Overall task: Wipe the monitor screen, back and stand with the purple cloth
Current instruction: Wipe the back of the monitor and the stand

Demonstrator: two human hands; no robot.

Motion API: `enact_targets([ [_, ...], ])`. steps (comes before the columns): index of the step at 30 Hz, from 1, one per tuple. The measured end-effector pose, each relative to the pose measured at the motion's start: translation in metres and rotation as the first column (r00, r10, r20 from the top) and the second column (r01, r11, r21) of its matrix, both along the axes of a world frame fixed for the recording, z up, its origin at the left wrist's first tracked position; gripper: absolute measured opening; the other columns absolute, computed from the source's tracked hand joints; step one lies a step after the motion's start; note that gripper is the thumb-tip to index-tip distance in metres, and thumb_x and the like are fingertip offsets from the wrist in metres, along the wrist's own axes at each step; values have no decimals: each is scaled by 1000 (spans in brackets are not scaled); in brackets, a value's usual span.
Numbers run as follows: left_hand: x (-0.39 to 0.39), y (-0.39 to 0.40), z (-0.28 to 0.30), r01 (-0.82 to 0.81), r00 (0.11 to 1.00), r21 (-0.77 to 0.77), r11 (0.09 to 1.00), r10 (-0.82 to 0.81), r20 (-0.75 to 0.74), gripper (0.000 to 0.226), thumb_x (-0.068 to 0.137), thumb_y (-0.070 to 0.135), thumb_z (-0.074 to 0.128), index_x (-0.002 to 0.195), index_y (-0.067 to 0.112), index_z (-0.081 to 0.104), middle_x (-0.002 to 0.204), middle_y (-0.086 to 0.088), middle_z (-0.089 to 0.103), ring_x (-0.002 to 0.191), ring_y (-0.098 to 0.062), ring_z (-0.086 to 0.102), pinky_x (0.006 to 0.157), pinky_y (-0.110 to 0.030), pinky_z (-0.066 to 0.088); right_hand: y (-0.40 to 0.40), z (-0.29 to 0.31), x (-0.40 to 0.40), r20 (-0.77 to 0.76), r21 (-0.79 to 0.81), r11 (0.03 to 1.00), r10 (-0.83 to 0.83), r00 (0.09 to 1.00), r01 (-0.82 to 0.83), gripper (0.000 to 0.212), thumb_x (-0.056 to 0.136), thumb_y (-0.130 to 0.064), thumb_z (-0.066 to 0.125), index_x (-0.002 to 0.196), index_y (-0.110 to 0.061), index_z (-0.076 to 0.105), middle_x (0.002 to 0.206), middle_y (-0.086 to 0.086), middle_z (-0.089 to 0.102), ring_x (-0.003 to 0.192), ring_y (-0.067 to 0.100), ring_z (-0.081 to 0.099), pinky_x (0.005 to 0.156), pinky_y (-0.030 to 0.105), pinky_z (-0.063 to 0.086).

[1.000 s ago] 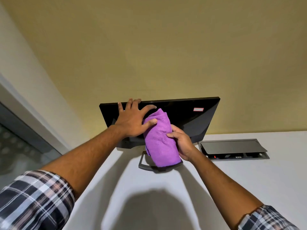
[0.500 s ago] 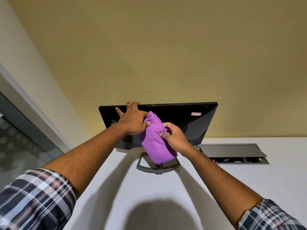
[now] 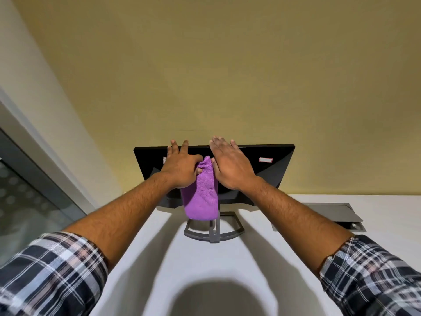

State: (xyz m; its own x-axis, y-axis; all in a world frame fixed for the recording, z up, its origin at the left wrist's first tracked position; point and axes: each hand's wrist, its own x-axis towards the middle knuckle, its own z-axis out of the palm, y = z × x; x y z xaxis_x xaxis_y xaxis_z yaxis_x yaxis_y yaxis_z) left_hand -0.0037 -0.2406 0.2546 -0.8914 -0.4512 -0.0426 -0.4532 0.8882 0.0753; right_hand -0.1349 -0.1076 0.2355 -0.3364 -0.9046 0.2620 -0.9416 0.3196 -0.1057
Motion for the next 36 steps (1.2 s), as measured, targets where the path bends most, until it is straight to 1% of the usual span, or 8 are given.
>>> enact_targets([
  [6,4,-11,-6,43,996,9,999,-42,-75,27,99,38,56,122,26,60,167,-21,7,151,-49,-4,124,-59,9,1,2,-8,18,94,995,13,1000,-14,65,111,-40,30,166,-7,16,174,12,12,162,24,8,132,43,5],
  [13,55,-6,-42,-20,838,166,986,107,-534,18,95,21,58,110,11,59,151,-5,44,142,-24,40,102,-35,45,-5,7,-19,40,142,990,-5,999,-1,66,111,-41,32,165,-7,19,173,13,18,161,26,13,130,41,7],
  [18,97,0,-68,-340,529,437,833,553,-643,15,100,20,50,98,9,40,76,-12,55,67,-37,54,58,-36,35,-11,4,-22,50,141,990,-21,999,14,65,111,-40,33,166,-8,18,174,12,17,161,25,10,130,41,5],
  [23,99,-2,-67,-464,82,663,587,774,-628,28,105,25,47,115,0,39,97,-13,56,79,-31,55,64,-29,37,-19,-2,-28,59,153,988,-41,997,32,67,110,-43,30,166,-7,19,173,13,18,161,26,11,131,43,7],
  [25,90,-1,-72,-382,10,723,576,785,-620,32,105,29,48,120,3,36,112,-14,55,92,-27,59,70,-28,45,-21,-4,-30,59,152,988,-45,997,35,69,109,-45,28,165,-7,20,173,14,19,161,27,11,131,43,7],
  [29,59,5,-89,-196,101,711,676,735,-671,27,104,32,49,123,18,35,124,-9,52,109,-27,59,90,-40,55,-22,-4,-31,61,143,989,-41,997,32,74,104,-48,24,164,-6,23,171,15,23,161,28,15,131,45,11],
  [33,25,13,-94,-87,309,695,714,682,-663,41,104,22,51,137,5,36,135,-13,53,121,-27,58,85,-8,47,-19,-4,-30,61,124,992,-29,998,21,76,101,-49,23,164,-6,25,171,14,26,160,28,17,131,44,12],
  [36,6,15,-97,28,517,626,779,525,-676,76,102,24,54,160,16,6,168,7,10,153,-11,17,110,-7,29,-18,-6,-31,58,104,994,-26,998,20,74,102,-48,25,164,-8,28,170,13,29,160,27,19,131,45,14],
])
